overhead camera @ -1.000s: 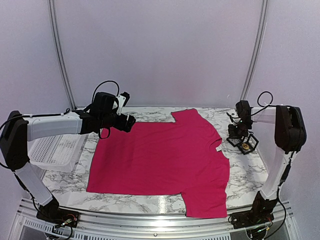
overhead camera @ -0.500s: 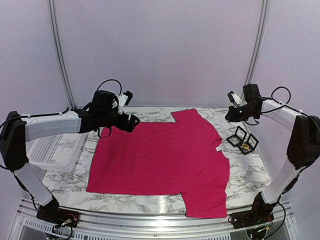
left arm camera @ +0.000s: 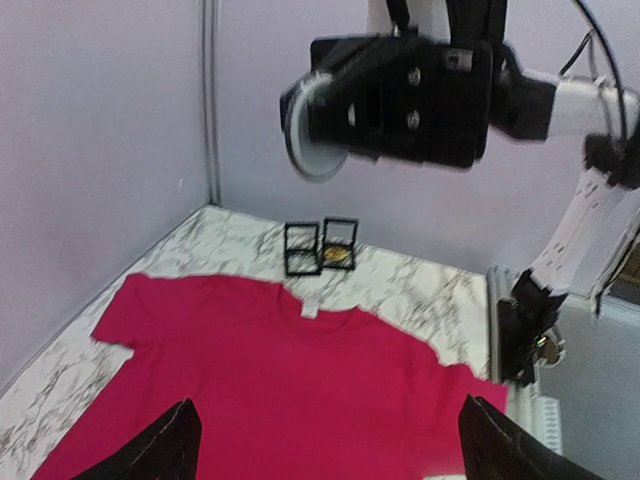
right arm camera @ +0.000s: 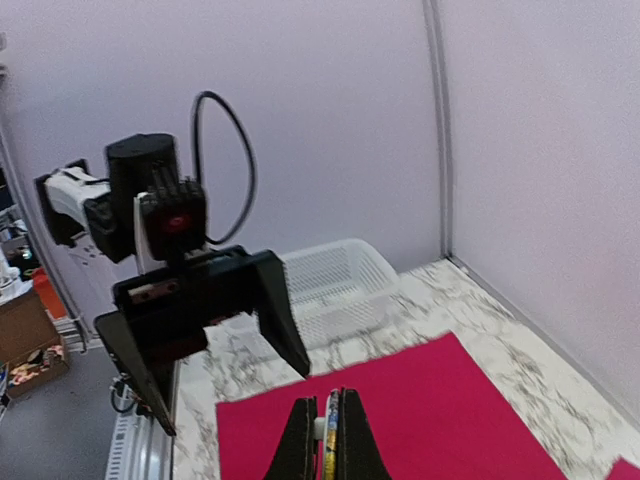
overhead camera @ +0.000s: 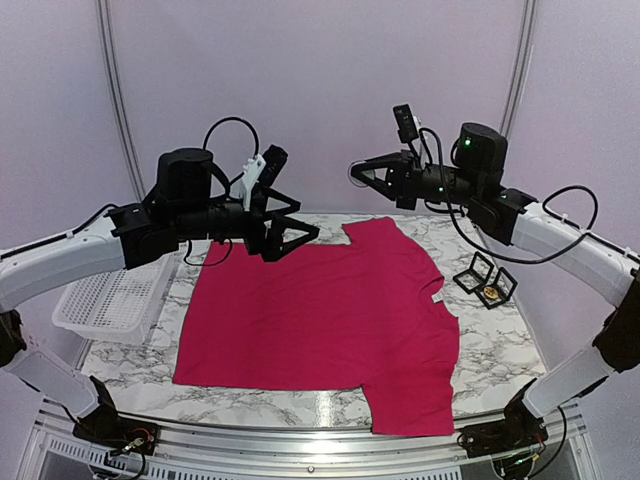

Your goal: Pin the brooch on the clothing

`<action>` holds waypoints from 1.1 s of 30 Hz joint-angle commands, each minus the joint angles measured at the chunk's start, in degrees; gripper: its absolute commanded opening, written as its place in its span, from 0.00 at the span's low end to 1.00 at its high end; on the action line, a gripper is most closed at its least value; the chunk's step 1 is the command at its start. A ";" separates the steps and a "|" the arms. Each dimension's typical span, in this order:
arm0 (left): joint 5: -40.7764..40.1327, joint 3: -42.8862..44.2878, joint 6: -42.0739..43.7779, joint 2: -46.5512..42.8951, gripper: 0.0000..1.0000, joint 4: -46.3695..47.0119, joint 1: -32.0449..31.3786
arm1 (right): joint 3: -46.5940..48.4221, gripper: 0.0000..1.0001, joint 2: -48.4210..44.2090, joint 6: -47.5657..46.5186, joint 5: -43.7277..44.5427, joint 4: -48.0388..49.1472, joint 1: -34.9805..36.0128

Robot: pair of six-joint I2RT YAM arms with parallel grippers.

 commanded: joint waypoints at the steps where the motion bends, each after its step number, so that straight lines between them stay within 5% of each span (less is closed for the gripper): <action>1: 9.30 -0.27 -7.28 -4.57 0.87 9.63 -0.41 | 0.50 0.01 -0.74 5.23 -4.17 14.92 7.32; 7: 12.77 0.92 -10.22 -5.18 0.68 13.16 -2.01 | 1.68 0.00 -0.20 5.06 -2.92 18.36 14.38; 13: 14.85 0.78 -11.01 -5.59 0.38 16.56 -3.01 | 2.23 0.00 -0.28 4.43 -2.50 17.74 16.01; 19: 15.56 1.78 -9.16 -4.51 0.35 17.97 -4.23 | 2.09 0.00 -0.65 3.76 -2.21 17.16 16.15; 27: 14.75 1.89 -8.53 -4.02 0.07 18.45 -4.85 | 2.11 0.00 -0.45 3.20 -2.24 15.77 16.15; 33: 13.95 1.50 -7.21 -4.10 0.12 18.93 -5.29 | 2.22 0.00 -0.45 3.40 -2.88 15.49 16.10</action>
